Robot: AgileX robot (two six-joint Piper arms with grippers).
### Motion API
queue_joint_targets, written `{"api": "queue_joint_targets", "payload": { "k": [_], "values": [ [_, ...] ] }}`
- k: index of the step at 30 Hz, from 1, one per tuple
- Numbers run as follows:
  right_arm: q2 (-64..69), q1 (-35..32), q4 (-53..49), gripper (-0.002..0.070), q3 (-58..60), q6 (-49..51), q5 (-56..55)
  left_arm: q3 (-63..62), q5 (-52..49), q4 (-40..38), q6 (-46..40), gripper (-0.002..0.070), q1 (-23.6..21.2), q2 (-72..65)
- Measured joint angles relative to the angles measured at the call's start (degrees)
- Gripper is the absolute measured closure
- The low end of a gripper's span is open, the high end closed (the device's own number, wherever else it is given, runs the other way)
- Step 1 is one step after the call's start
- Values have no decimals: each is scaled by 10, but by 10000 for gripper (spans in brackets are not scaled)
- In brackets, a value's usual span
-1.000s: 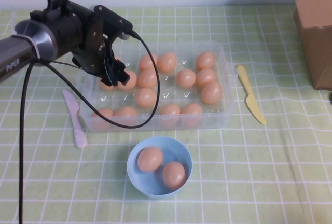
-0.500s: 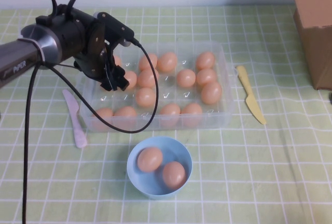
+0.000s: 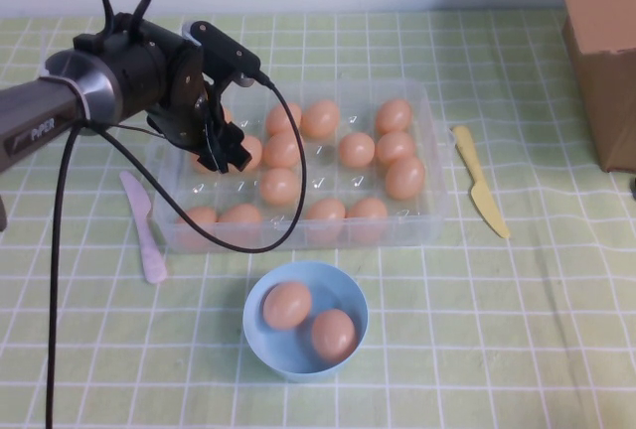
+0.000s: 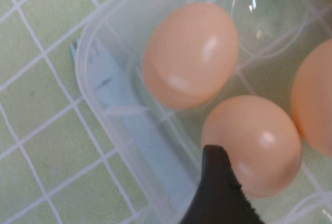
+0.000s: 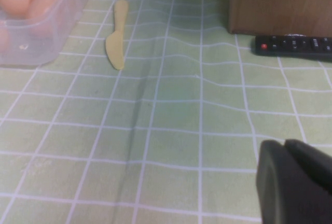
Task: Take an egg out of the egg box
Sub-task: Pick up the egg from the plastic box
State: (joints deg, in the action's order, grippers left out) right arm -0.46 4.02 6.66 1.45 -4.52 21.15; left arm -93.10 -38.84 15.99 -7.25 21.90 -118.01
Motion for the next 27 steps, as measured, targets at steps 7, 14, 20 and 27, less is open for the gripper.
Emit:
{"api": "queue_joint_targets", "payload": {
  "k": [7, 14, 20, 27],
  "values": [
    [0, 0, 0, 694, 0, 0, 0, 0, 1, 0, 0, 265, -2, -5],
    [0, 0, 1, 694, 0, 0, 0, 0, 15, 0, 0, 265, -3, -12],
    [0, 0, 1, 694, 0, 0, 0, 0, 22, 0, 0, 265, -8, -12],
    [0, 0, 1, 694, 0, 0, 0, 0, 26, 0, 0, 266, -13, -13]
  ]
}}
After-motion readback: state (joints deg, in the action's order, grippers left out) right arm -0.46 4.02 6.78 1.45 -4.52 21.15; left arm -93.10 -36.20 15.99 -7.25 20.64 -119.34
